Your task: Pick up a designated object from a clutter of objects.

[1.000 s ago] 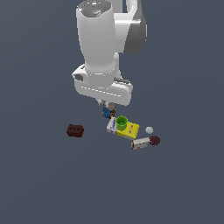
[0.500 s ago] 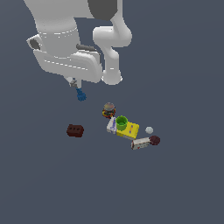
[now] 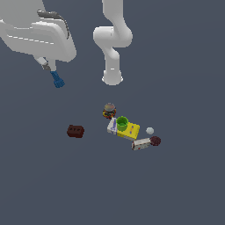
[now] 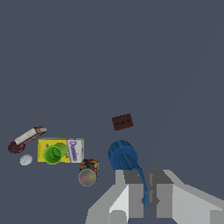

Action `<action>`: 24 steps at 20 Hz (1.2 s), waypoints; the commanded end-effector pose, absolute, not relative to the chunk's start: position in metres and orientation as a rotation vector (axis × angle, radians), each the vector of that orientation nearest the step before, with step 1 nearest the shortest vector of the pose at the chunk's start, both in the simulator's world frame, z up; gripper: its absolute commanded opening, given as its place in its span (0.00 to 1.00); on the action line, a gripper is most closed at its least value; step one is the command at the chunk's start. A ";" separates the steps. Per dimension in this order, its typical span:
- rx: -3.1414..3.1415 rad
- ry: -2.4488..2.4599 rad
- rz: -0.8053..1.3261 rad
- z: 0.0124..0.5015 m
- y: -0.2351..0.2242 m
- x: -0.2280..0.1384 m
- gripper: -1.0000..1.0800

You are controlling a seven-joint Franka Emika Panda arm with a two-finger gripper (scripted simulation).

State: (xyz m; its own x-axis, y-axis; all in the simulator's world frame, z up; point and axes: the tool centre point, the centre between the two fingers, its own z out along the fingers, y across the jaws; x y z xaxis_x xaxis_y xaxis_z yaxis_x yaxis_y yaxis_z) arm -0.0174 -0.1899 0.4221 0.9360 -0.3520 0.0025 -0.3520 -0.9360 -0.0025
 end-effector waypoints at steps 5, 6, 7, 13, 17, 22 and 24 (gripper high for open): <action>-3.091 0.560 0.000 0.439 -0.208 -0.017 0.00; -3.091 0.560 0.000 0.441 -0.209 -0.017 0.00; -3.091 0.560 0.000 0.442 -0.210 -0.017 0.00; -3.091 0.561 0.000 0.443 -0.211 -0.017 0.00; -3.091 0.561 0.000 0.449 -0.212 -0.015 0.00; -3.091 0.561 0.000 0.463 -0.215 -0.012 0.00; -3.091 0.561 0.000 0.468 -0.216 -0.011 0.00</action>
